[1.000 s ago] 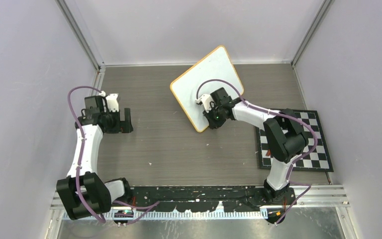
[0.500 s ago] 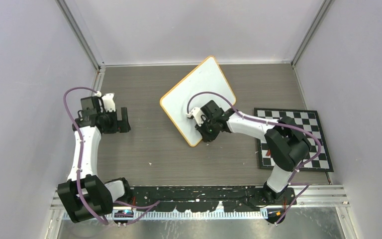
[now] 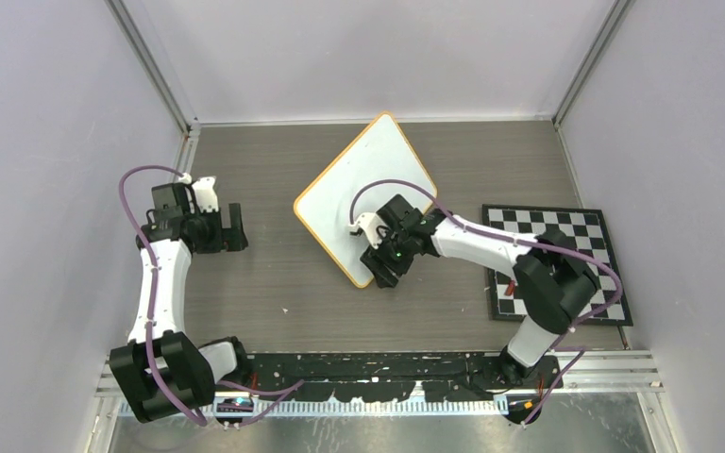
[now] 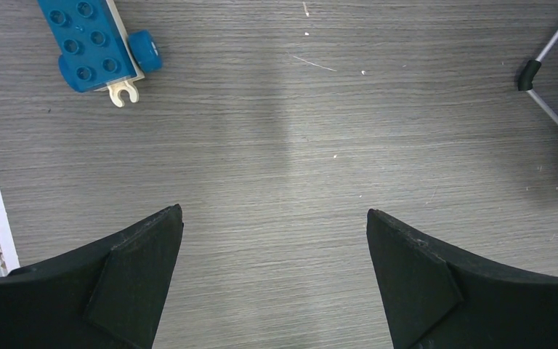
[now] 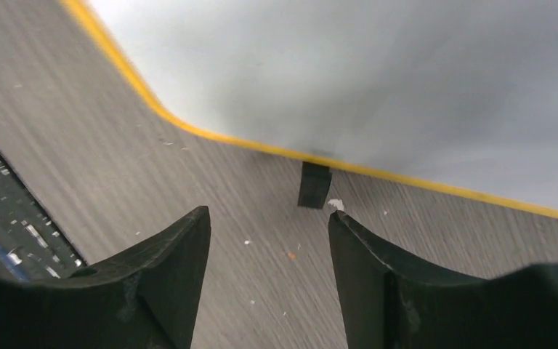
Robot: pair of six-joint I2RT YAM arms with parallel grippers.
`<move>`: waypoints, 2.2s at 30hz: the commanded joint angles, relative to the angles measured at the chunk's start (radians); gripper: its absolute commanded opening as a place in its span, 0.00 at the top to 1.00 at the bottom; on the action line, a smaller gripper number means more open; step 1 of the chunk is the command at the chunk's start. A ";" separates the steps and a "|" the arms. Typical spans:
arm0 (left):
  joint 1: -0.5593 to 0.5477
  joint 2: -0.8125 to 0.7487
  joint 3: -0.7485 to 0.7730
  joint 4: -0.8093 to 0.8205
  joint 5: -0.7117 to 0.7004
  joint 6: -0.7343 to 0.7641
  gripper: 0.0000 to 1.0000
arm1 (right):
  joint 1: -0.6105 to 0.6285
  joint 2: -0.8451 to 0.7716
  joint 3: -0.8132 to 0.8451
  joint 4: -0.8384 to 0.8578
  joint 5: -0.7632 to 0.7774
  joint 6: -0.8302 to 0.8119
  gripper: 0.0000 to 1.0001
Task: Write a sentence on the whiteboard
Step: Move the whiteboard stand to the center of the board.
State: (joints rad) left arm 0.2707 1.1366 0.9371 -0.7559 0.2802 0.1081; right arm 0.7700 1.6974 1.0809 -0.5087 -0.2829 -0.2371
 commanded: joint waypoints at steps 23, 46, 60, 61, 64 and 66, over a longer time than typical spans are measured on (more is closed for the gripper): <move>0.009 -0.012 0.030 0.016 0.046 -0.003 0.00 | -0.310 0.030 0.057 0.136 0.144 -0.218 0.43; 0.008 0.005 0.025 0.030 0.052 -0.010 0.00 | -0.308 0.020 -0.012 0.227 0.070 -0.151 0.81; 0.008 -0.005 0.026 0.037 0.055 -0.016 0.00 | -0.177 -0.215 -0.193 0.196 0.205 0.096 1.00; 0.008 -0.007 0.025 0.037 0.056 -0.016 0.00 | -0.152 -0.227 -0.205 0.199 0.218 0.106 1.00; 0.008 -0.015 0.025 0.035 0.053 -0.016 0.00 | -0.097 -0.248 -0.244 0.211 0.253 0.127 1.00; 0.008 -0.022 0.025 0.033 0.050 -0.018 0.00 | -0.077 -0.258 -0.260 0.207 0.262 0.148 1.00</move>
State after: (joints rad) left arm 0.2707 1.1431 0.9371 -0.7517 0.3153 0.1036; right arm 0.6434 1.4906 0.8494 -0.3141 -0.0505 -0.1501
